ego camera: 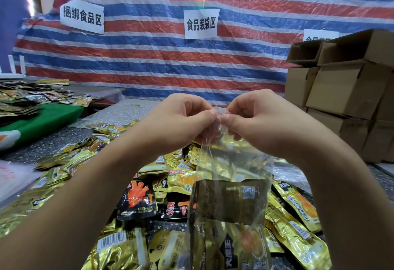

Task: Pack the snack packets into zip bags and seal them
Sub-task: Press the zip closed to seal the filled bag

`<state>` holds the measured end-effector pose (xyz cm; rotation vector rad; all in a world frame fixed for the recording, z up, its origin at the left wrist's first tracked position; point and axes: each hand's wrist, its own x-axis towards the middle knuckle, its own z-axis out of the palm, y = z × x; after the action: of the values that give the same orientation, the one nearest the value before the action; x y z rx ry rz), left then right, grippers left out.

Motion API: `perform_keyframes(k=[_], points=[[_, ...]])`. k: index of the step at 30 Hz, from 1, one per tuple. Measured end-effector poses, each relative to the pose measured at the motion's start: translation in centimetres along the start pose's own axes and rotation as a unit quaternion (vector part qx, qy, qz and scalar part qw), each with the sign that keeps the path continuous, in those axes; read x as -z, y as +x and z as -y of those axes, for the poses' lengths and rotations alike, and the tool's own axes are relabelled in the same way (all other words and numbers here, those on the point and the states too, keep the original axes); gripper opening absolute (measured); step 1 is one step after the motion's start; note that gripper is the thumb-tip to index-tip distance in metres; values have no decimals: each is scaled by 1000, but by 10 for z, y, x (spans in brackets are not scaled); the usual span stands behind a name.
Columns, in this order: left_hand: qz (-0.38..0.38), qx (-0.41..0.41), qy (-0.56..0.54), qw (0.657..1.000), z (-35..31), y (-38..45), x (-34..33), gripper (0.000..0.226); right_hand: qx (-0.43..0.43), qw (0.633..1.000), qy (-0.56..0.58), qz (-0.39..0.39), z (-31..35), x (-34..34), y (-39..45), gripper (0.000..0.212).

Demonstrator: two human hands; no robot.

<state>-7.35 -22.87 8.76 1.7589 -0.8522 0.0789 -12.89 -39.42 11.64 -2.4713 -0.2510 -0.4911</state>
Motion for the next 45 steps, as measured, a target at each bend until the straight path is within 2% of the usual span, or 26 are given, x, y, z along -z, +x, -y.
perform_keyframes(k=[11, 15, 23, 35, 45], points=[[1, -29, -1, 1000, 5, 1, 1, 19, 27, 999, -13, -14, -1, 3, -1, 24], [3, -16, -37, 999, 4, 1, 1, 17, 28, 999, -8, -18, -1, 3, -1, 25], [0, -8, -36, 999, 4, 2, 0, 16, 18, 1000, -5, -12, -3, 3, 1, 23], [-36, -70, 7, 997, 6, 2, -7, 23, 38, 997, -57, -38, -2, -1, 1, 23], [-78, -81, -1, 994, 6, 3, -8, 24, 36, 999, -27, -20, -5, 7, -1, 22]])
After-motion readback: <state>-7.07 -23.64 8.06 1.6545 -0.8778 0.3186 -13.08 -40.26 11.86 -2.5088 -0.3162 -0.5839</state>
